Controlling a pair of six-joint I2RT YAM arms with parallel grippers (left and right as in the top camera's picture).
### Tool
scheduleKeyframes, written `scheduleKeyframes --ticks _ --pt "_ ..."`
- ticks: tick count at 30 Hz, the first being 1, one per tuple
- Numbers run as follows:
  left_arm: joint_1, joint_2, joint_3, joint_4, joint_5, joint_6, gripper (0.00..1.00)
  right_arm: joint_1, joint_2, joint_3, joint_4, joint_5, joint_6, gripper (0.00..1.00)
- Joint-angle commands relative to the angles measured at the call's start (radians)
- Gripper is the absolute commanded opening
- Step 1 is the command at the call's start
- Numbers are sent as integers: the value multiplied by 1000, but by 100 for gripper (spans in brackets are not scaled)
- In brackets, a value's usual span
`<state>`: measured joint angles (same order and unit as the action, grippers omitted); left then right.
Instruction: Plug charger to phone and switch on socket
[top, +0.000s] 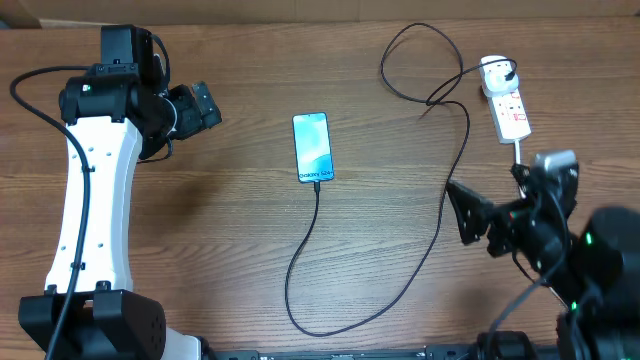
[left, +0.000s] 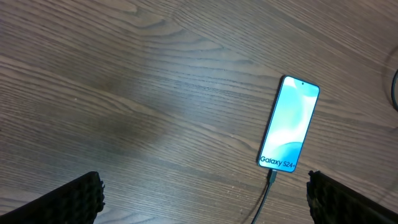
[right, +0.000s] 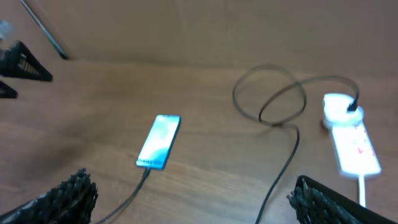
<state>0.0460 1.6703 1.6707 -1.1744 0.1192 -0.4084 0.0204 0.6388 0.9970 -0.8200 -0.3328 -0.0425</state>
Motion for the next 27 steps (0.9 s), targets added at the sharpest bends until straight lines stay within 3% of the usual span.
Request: scheduleKeyframes --ticks 1,20,27 --pt "0 5 0 4 4 27 100 -5 -68 -60 48 5 -11 100" --pt "0 5 0 4 4 27 100 -3 -513 -638 505 9 -11 100" --pt "0 5 0 4 4 27 99 -3 -615 -776 605 25 -11 100"
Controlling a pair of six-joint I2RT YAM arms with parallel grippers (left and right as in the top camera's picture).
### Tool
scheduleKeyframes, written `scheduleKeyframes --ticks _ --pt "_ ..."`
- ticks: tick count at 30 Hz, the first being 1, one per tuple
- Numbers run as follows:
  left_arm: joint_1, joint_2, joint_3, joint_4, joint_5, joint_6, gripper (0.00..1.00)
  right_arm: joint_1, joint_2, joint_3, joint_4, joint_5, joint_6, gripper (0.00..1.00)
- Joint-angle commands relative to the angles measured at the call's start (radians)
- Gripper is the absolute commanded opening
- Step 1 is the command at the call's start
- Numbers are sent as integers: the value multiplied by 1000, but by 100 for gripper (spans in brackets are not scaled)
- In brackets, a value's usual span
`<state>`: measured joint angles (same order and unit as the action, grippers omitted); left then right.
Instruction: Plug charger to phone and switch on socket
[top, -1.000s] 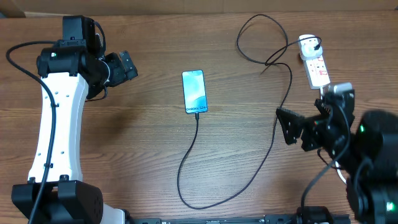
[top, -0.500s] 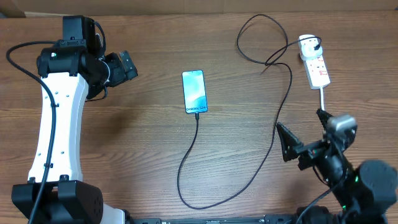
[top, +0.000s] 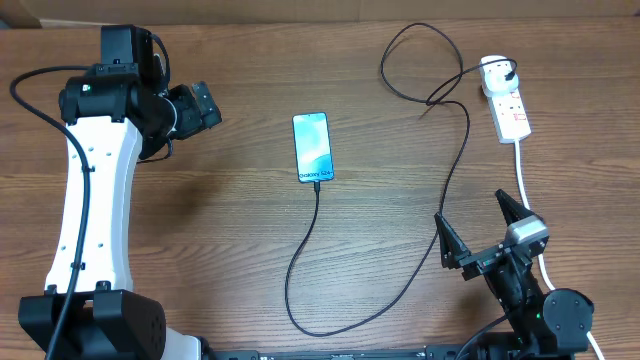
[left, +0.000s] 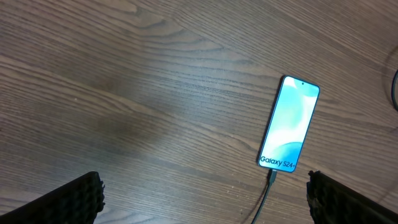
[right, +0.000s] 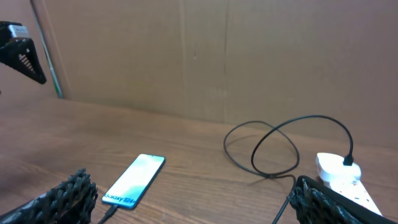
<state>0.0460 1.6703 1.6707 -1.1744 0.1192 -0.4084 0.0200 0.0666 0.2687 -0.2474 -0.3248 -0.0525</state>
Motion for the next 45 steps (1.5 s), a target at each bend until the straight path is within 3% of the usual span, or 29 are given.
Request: scheduleKeyframes --ticks 1,24,34,45 --pt "0 5 0 4 4 27 100 -2 -53 -61 45 17 -1 100" --pt "0 5 0 4 4 27 100 -2 -64 -262 329 101 11 100" --pt "0 5 0 4 4 27 99 0 -64 -262 183 156 25 100" --pt "0 5 0 4 4 27 100 1 -64 -261 174 164 -48 100"
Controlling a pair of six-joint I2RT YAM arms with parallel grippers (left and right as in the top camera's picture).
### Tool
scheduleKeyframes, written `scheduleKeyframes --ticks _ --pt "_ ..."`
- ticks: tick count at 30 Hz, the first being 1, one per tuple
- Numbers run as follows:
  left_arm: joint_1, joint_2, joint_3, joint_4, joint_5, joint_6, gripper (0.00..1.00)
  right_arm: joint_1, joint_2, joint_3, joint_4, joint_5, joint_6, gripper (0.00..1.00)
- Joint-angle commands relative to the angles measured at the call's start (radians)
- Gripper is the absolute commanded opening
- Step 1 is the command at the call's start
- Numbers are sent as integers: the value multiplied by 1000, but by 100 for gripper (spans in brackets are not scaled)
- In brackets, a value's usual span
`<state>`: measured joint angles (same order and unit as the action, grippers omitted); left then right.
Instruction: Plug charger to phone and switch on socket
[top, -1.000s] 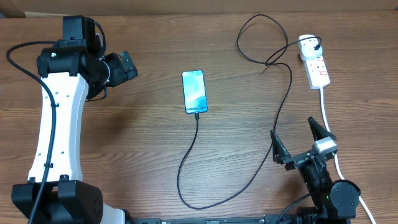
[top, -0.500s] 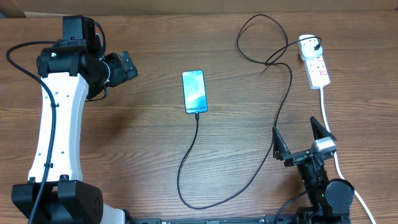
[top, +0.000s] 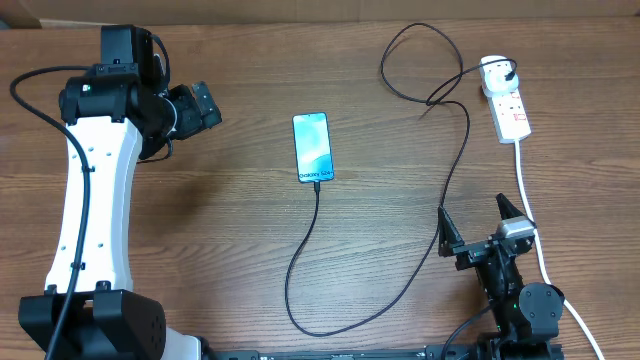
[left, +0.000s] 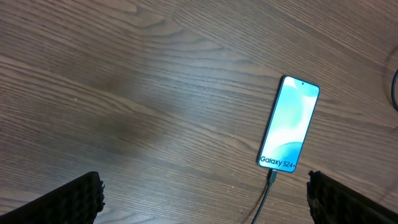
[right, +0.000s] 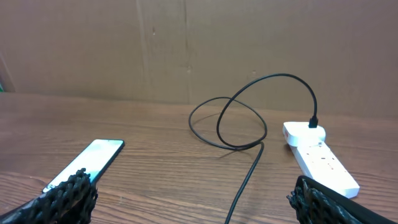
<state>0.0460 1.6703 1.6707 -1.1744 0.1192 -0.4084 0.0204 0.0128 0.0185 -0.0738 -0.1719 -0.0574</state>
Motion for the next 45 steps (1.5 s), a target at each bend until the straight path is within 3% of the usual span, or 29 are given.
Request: scheduleKeyframes --ticks 1,7,45 --pt "0 5 0 4 4 27 100 0 -11 -11 0 11 -45 100" --pt "0 5 0 4 4 27 100 0 -11 -10 -8 60 42 100" --pt "0 5 0 4 4 27 99 0 -10 -10 -3 51 42 100"
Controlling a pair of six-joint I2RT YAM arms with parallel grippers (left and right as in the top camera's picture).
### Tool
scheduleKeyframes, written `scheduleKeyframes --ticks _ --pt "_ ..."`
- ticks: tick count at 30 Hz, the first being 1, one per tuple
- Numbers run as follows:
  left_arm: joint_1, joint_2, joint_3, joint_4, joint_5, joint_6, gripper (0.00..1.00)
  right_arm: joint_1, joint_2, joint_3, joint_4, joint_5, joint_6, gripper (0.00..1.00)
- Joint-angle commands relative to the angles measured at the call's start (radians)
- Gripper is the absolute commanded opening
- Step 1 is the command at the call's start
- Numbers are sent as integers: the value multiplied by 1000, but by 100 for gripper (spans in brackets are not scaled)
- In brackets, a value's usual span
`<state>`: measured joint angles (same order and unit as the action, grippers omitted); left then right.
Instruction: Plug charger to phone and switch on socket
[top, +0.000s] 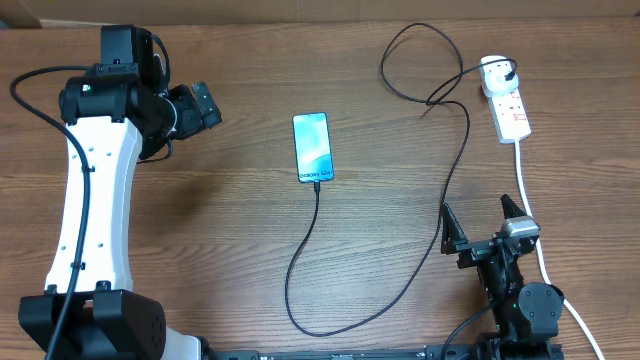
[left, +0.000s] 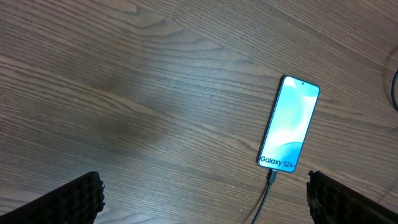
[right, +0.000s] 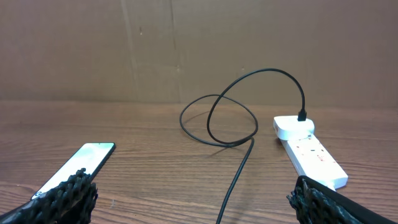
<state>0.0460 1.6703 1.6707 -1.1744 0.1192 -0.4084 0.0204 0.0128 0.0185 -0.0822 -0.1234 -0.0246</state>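
A phone (top: 312, 147) with a lit blue screen lies mid-table, and the black charger cable (top: 318, 195) is plugged into its near end. The cable loops round to a white adapter (top: 497, 70) in the white power strip (top: 511, 112) at the far right. The phone (left: 289, 123) also shows in the left wrist view, and the phone (right: 76, 160), cable (right: 233, 180) and strip (right: 311, 152) in the right wrist view. My left gripper (top: 200, 105) hangs open, high at the far left. My right gripper (top: 480, 228) stands open low at the near right, holding nothing.
A brown cardboard wall (right: 199, 43) backs the wooden table (top: 200, 240). The strip's white lead (top: 528, 210) runs toward the near edge past my right arm. The cable makes a wide loop (top: 415, 65) at the far middle.
My right gripper has turned slightly left to right, so the strip sits a little more central in its view. The left arm, phone and cable are unchanged.
My right gripper was first raised at the right, below the power strip, open. It then stood lower and nearer the table's front edge, looking level across the table, and has stayed there with small turns. The phone stayed lit with the cable in it; the left arm held still.
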Motion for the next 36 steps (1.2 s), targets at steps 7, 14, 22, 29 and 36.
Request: scheduleKeyframes --ticks 7,14,22,29,36 --pt "0 5 0 4 4 27 100 0 -10 -10 6 3 10 100" --pt "0 3 0 -120 -15 22 100 0 -10 -10 6 3 10 100" --pt "-27 -30 0 -159 -49 73 100 0 -10 -10 6 3 10 100" --pt "-34 -195 -49 -121 -105 73 100 0 -10 -10 6 3 10 100" --pt "-34 -474 -397 43 -77 119 100 0 -10 -10 6 3 10 100"
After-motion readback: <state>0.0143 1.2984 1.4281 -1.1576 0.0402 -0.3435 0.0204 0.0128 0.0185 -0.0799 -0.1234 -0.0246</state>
